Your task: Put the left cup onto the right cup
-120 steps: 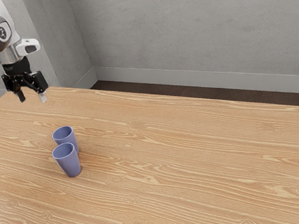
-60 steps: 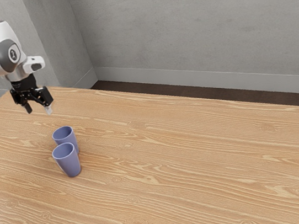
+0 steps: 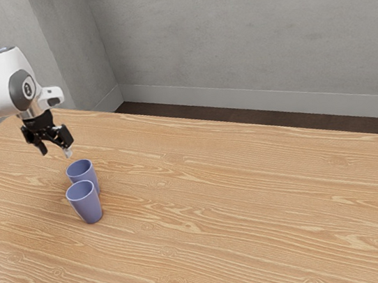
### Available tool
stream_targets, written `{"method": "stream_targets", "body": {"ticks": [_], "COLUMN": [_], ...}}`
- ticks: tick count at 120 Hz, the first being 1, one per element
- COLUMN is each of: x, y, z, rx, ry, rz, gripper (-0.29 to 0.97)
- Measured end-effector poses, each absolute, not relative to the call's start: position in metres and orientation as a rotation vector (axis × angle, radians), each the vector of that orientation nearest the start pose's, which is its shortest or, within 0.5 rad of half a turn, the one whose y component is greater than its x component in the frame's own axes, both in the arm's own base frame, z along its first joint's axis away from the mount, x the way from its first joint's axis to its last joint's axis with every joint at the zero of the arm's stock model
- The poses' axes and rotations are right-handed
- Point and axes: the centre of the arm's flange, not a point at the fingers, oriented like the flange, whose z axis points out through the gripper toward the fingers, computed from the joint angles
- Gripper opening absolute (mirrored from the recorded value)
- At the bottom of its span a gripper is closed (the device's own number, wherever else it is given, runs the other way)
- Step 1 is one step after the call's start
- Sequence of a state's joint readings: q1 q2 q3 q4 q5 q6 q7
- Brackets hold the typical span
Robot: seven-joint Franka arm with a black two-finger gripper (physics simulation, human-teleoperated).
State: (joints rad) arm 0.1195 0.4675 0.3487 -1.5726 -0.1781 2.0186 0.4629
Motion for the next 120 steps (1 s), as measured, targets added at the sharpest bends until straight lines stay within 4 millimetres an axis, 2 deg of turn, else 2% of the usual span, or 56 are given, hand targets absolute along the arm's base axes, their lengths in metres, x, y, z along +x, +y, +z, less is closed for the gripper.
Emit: {"method": "stream_targets", "body": {"ticks": [96,108,120], "x": [0.637,0.637,0.639], "y": [0.264,0.264,0.264], "z": [0.312,0.305,0.303], "rx": [-3.142,-3.145,-3.146], "ry": [-0.042,-0.048,-0.053], "rz": [0.023,0.023,0.01], "gripper": [0.68,0.63,0.51]}}
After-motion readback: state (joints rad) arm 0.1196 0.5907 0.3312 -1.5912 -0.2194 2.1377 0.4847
